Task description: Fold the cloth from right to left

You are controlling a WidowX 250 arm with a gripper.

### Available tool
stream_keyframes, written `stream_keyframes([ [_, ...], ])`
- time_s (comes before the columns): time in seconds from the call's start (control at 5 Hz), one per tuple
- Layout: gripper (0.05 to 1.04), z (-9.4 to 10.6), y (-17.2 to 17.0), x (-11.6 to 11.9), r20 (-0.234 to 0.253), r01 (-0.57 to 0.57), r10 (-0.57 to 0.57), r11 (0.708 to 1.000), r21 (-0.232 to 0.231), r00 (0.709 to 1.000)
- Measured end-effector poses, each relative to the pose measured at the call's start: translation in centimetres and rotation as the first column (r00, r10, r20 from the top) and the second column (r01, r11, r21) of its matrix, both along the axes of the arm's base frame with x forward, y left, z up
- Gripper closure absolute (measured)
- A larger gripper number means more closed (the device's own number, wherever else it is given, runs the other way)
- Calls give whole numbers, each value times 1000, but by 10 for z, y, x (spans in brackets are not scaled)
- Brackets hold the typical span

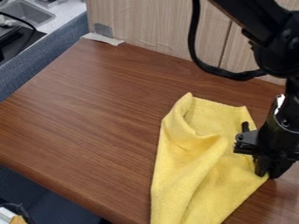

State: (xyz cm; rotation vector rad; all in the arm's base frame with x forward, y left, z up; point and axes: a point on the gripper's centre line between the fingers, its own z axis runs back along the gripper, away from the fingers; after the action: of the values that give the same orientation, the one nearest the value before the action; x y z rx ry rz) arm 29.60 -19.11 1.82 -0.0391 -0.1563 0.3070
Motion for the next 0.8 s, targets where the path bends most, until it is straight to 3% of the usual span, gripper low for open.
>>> stream_keyframes([
  [0.2,1019,2,-1,0,-2,13,-13,1000,-6,1000],
  [0.4,1029,10,0,4,-3,49,-49,999,-14,999],
  [0.6,1029,44,6,12,33,78,-77,995,-60,997],
  [0.8,1029,76,22,5,109,77,-68,994,-76,992],
])
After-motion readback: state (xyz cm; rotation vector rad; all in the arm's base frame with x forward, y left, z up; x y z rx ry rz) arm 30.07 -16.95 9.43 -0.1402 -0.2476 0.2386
